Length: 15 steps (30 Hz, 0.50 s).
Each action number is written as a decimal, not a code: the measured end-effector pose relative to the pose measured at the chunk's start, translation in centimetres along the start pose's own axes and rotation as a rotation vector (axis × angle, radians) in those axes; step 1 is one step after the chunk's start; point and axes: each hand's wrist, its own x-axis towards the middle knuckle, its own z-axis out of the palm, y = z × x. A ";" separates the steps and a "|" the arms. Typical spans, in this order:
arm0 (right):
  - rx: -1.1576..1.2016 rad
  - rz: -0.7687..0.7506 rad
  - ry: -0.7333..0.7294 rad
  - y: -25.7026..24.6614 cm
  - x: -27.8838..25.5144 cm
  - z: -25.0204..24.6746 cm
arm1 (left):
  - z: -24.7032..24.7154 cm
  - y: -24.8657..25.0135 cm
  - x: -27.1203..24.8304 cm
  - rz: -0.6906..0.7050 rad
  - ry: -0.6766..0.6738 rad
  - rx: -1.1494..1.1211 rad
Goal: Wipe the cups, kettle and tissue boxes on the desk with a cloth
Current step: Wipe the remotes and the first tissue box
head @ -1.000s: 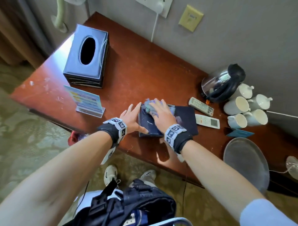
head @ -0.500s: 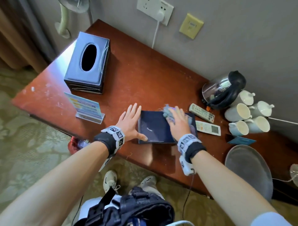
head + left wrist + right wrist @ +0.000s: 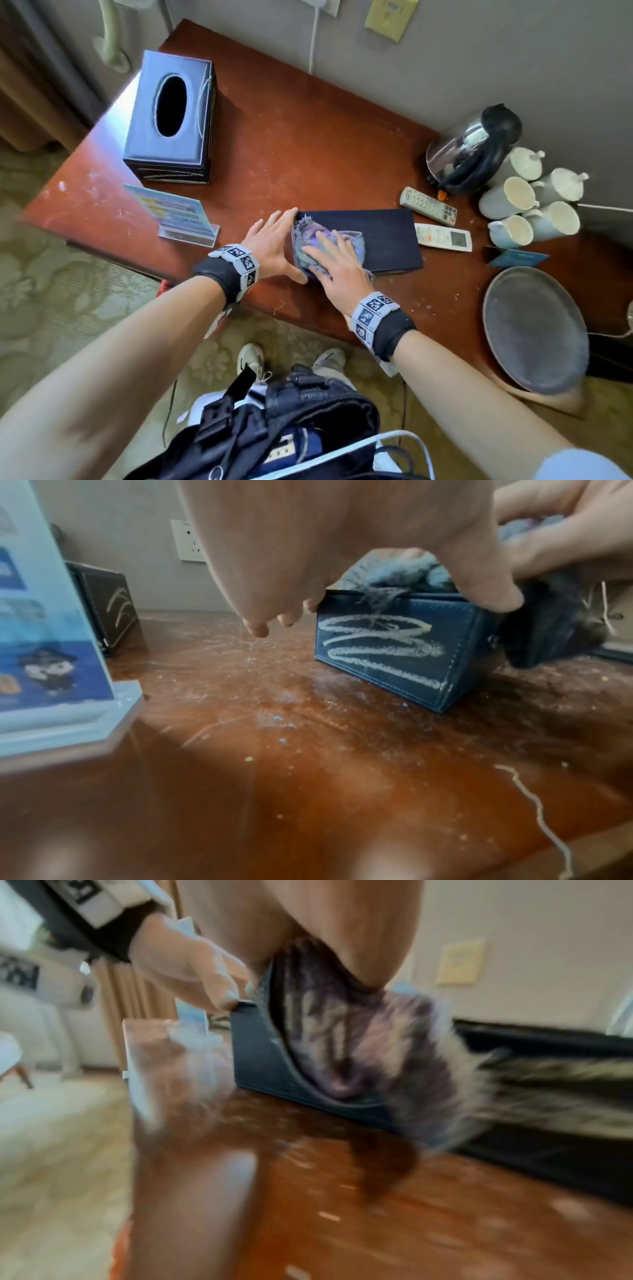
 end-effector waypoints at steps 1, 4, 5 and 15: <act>-0.015 0.016 0.014 1.4 -0.5 -0.5 | 0.0 0.1 0.0 -0.009 0.015 -0.028; -0.019 0.297 0.207 5.7 -2.4 -2.7 | 0.1 0.5 0.1 -0.016 0.053 -0.079; -0.003 0.401 0.240 6.3 -2.9 -3.1 | 0.1 0.4 0.1 -0.017 0.056 -0.080; 0.045 0.075 0.182 -0.2 -2.8 0.8 | -0.3 0.7 -0.3 -0.029 0.024 -0.114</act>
